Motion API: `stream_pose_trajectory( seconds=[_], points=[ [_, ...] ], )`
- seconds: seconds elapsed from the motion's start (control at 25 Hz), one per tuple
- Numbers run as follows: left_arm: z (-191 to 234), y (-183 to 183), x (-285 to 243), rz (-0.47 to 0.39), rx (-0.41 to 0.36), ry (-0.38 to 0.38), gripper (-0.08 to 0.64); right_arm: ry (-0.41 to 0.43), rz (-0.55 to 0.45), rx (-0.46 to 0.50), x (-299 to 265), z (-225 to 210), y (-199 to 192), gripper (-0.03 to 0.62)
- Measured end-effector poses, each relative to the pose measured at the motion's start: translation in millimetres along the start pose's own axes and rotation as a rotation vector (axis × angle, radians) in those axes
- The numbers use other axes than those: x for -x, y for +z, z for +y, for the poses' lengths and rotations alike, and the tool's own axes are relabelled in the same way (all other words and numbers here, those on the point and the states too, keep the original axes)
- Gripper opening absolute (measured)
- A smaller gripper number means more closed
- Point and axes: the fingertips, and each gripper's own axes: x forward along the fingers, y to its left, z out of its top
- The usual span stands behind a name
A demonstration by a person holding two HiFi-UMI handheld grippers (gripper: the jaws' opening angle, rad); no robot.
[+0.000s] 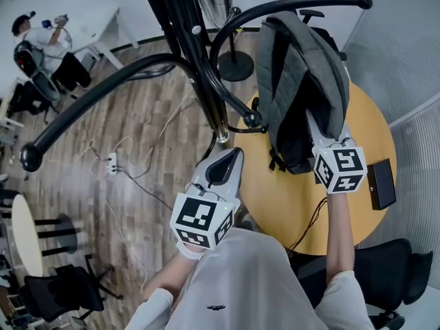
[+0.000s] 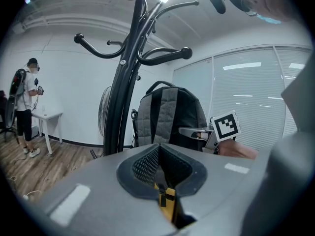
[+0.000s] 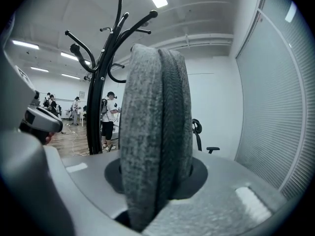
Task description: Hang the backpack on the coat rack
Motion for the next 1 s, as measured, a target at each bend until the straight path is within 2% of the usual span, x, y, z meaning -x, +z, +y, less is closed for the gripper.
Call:
stream_pose_trajectory(
  seconds=[0.64,1.0],
  points=[
    [12,2,-15,0.011,0.025,0.030,0.017,0.176,-0.055,0.100,-55,-1,25,0.091],
    [23,4,-15,0.008,0.039,0.048,0.017,0.262,-0.069,0.153,-74,20,35,0.091]
  ],
)
